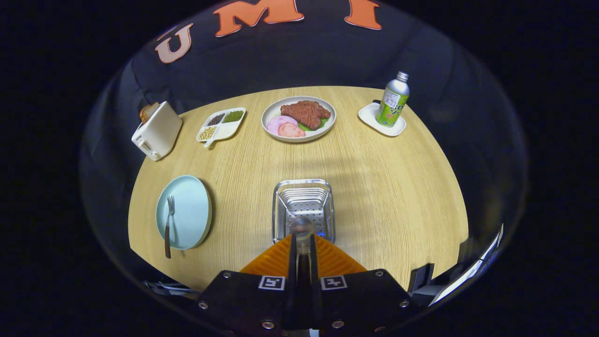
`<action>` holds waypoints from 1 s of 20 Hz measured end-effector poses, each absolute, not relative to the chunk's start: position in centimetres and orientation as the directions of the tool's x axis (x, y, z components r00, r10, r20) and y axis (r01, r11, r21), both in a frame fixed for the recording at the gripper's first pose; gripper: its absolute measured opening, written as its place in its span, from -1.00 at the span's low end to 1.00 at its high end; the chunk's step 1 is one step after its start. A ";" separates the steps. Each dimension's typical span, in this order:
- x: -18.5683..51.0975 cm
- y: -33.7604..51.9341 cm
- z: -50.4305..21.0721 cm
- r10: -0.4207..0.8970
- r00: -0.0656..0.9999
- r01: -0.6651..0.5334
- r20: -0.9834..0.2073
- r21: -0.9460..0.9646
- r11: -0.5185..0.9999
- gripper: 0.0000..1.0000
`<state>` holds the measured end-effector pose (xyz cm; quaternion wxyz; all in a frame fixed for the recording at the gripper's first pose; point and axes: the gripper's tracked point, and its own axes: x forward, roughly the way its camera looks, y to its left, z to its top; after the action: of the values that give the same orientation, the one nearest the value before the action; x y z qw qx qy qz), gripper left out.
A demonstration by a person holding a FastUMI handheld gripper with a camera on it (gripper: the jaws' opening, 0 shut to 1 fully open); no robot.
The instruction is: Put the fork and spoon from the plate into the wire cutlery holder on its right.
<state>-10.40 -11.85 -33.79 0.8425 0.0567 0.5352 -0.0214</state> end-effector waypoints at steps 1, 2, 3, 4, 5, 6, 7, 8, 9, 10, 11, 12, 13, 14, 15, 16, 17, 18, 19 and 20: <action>-10.2 -11.9 -33.6 0.024 0.432 0.100 -0.902 0.074 0.992 -0.72; -10.1 -11.7 -33.6 0.025 0.436 0.105 -0.899 0.078 0.991 -0.72; -10.1 -11.6 -33.7 0.028 0.434 0.106 -0.900 0.082 0.991 -0.71; -10.1 -11.5 -33.7 0.031 0.435 0.104 -0.900 0.085 0.991 -0.71; -9.7 -11.6 -33.4 0.031 0.451 0.113 -0.892 0.092 0.989 -0.70; -9.1 -11.6 -32.7 0.037 0.479 0.123 -0.877 0.108 0.987 -0.70; -8.4 -11.7 -31.9 0.036 0.513 0.131 -0.858 0.120 0.984 -0.69; -7.4 -11.8 -30.9 0.030 0.557 0.138 -0.830 0.128 0.982 -0.67; -6.5 -11.9 -29.9 0.022 0.596 0.139 -0.803 0.129 0.982 -0.56; -5.9 -12.1 -29.0 0.015 0.630 0.139 -0.777 0.131 0.982 -0.52; -5.4 -12.0 -28.3 0.014 0.653 0.138 -0.758 0.136 0.981 -0.46; -5.2 -11.8 -27.8 0.019 0.668 0.132 -0.744 0.143 0.981 -0.46; -4.8 -11.8 -27.1 0.013 0.690 0.135 -0.724 0.147 0.980 -0.44; -4.4 -11.6 -26.2 0.015 0.716 0.131 -0.698 0.156 0.979 -0.41; -3.8 -11.2 -25.2 0.016 0.749 0.121 -0.662 0.161 0.979 -0.32; -3.1 -11.0 -23.9 0.007 0.788 0.113 -0.616 0.155 0.981 -0.22; -2.5 -10.8 -22.3 -0.006 0.827 0.101 -0.563 0.139 0.985 -0.13; -2.0 -10.6 -20.8 -0.022 0.862 0.093 -0.506 0.116 0.989 -0.03; -1.4 -10.2 -19.4 -0.032 0.891 0.083 -0.452 0.094 0.992 0.13; -1.1 -9.7 -18.1 -0.039 0.914 0.074 -0.404 0.073 0.995 0.30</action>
<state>-1.09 -9.69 -18.13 0.9773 0.0433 0.2053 -0.0289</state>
